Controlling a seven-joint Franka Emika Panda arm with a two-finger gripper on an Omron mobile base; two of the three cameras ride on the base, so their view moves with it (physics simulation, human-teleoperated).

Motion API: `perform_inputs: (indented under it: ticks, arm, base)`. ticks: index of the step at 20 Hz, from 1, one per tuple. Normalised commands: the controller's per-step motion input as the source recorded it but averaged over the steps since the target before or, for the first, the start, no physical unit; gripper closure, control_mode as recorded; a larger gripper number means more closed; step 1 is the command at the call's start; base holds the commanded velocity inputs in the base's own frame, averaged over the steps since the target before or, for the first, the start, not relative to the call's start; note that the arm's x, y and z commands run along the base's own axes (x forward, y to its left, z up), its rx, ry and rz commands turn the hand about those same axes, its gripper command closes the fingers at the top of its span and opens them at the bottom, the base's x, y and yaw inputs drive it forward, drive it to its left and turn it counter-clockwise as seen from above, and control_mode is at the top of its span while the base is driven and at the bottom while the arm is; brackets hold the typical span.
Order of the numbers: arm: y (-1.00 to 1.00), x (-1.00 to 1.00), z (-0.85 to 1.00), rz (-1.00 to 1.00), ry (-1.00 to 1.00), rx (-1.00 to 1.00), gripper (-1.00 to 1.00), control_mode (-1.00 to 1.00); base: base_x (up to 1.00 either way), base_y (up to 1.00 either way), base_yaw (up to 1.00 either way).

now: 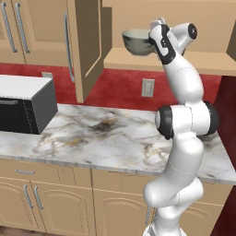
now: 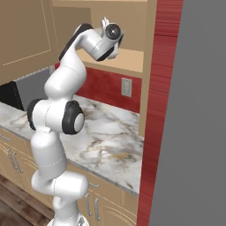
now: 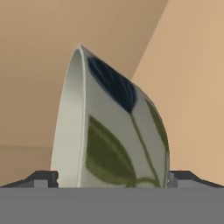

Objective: Move the bowls from the cabinet to the plates on the dining table.

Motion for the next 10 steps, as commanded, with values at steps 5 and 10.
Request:
perform_inputs:
  ticks: [5, 10]
  arm:
    - [0.02, -0.02, -0.49, 0.04, 0.04, -0.02, -1.00, -1.00]
    - [0.15, 0.00, -0.43, 0.02, 0.01, -0.04, -1.00, -1.00]
  base:
    - [0.00, 0.00, 0.00]
    - [0.00, 0.00, 0.00]
